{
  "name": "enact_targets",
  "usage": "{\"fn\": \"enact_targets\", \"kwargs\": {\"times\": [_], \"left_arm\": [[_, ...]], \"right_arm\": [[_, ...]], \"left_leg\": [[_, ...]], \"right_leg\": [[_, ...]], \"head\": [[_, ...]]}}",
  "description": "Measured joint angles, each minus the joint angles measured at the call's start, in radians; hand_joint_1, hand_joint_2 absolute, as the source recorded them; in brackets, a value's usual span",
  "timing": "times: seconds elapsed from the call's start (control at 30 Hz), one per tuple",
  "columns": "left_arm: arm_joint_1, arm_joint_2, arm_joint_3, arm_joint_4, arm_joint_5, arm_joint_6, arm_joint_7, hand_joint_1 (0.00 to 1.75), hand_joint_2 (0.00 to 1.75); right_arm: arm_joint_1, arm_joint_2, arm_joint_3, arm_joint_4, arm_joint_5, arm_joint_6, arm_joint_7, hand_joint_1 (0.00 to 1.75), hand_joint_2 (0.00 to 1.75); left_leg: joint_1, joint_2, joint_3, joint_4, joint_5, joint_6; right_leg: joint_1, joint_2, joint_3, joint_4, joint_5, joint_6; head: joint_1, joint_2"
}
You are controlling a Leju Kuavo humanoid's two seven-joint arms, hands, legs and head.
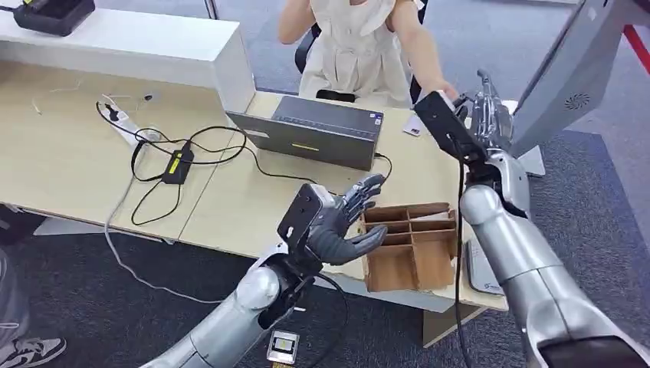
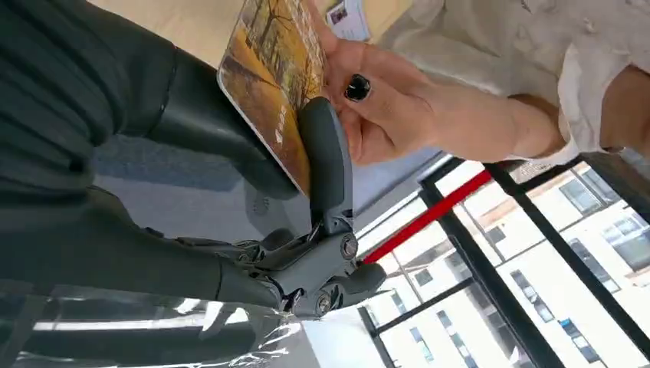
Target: Pass the card to the sensor for recognition and then transmit it.
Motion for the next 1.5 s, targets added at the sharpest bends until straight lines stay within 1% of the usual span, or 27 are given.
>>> {"fn": "enact_targets", "kwargs": {"times": [0.13,0.3,0.33,0.37,0.5,0.53,0.7,0.9,1.07,1.17,1.23,1.33,1.5], "left_arm": [[0.003,0.009,-0.004,0.001,0.002,0.015,0.002,0.00,1.75],[0.009,0.014,-0.006,0.000,0.003,0.016,0.010,0.00,1.75],[0.009,0.014,-0.006,0.000,0.003,0.016,0.014,0.00,1.75],[0.009,0.014,-0.007,0.000,0.003,0.016,0.015,0.00,1.75],[0.009,0.014,-0.007,0.000,0.003,0.016,0.016,0.00,1.75],[0.009,0.016,-0.013,-0.001,0.004,0.026,0.027,0.00,1.75],[0.009,0.022,-0.021,-0.004,0.009,0.034,0.035,0.00,1.75],[0.008,0.026,-0.023,-0.009,0.009,0.035,0.042,0.00,1.75],[0.008,0.029,-0.024,-0.010,0.006,0.043,0.048,0.00,1.75],[0.010,0.031,-0.024,-0.012,0.001,0.056,0.049,0.00,1.75],[0.014,0.034,-0.024,-0.018,-0.002,0.066,0.049,0.00,1.75],[0.023,0.040,-0.023,-0.027,-0.011,0.078,0.049,0.00,1.75],[0.038,0.051,-0.018,-0.041,-0.020,0.093,0.044,0.00,1.75]], "right_arm": [[-0.017,0.034,0.014,0.079,-0.004,-0.003,-0.001,1.75,1.75],[-0.018,0.058,0.024,0.112,0.007,-0.003,0.005,1.75,1.75],[-0.018,0.060,0.025,0.118,0.006,-0.003,0.006,1.64,1.75],[-0.019,0.062,0.026,0.120,0.006,-0.003,0.006,1.19,1.75],[-0.020,0.063,0.027,0.121,0.006,-0.003,0.006,1.19,1.75],[-0.027,0.071,0.036,0.137,0.004,-0.002,0.003,0.00,1.75],[-0.026,0.078,0.050,0.155,-0.005,0.000,-0.002,0.00,1.75],[-0.024,0.074,0.056,0.160,-0.045,-0.019,-0.012,0.00,1.75],[-0.024,0.070,0.058,0.158,-0.100,-0.056,-0.051,0.00,1.75],[-0.021,0.068,0.059,0.138,-0.143,-0.087,-0.089,0.00,1.75],[-0.013,0.066,0.058,0.109,-0.180,-0.109,-0.113,0.00,1.75],[0.014,0.057,0.056,0.041,-0.235,-0.131,-0.133,0.00,1.75],[0.084,0.023,0.034,-0.118,-0.341,-0.131,-0.134,0.00,1.75]], "left_leg": [[0.000,0.000,0.000,0.000,0.000,0.000],[0.000,0.000,0.000,0.000,0.000,0.000],[0.000,0.000,0.000,0.000,0.000,0.000],[0.000,0.000,0.000,0.000,0.000,0.000],[0.000,0.000,0.000,0.000,0.000,0.000],[0.000,0.000,0.000,0.000,0.000,0.000],[0.000,0.000,0.000,0.000,0.000,0.000],[0.000,0.000,0.000,0.000,0.000,0.000],[0.000,0.000,0.000,0.000,0.000,0.000],[0.000,0.000,0.000,0.000,0.000,0.000],[0.000,0.000,0.000,0.000,0.000,0.000],[0.000,0.000,0.000,0.000,0.000,0.000],[0.000,0.000,0.001,0.000,0.000,0.000]], "right_leg": [[0.000,0.000,0.000,0.000,0.000,0.000],[0.000,0.000,0.000,0.000,0.000,0.000],[0.000,0.000,0.000,0.000,0.000,0.000],[0.000,0.000,0.000,0.000,0.000,0.000],[0.000,0.000,0.000,0.000,0.000,0.000],[0.000,0.000,0.000,0.000,0.000,0.000],[0.000,0.000,0.000,0.000,0.000,0.000],[0.000,0.000,0.000,0.000,0.000,0.000],[0.000,0.000,0.000,0.000,0.000,0.000],[0.000,0.000,0.000,0.000,0.000,0.000],[0.000,0.000,0.000,0.000,0.000,0.000],[0.000,0.000,0.000,0.000,0.000,0.000],[0.000,0.000,0.000,0.000,0.000,0.000]], "head": [[0.000,0.000],[0.000,0.000],[0.000,0.000],[0.000,0.000],[0.000,0.000],[0.000,0.000],[0.000,0.000],[0.000,0.000],[0.000,0.000],[0.000,0.000],[0.000,0.000],[0.000,0.000],[0.000,0.000]]}}
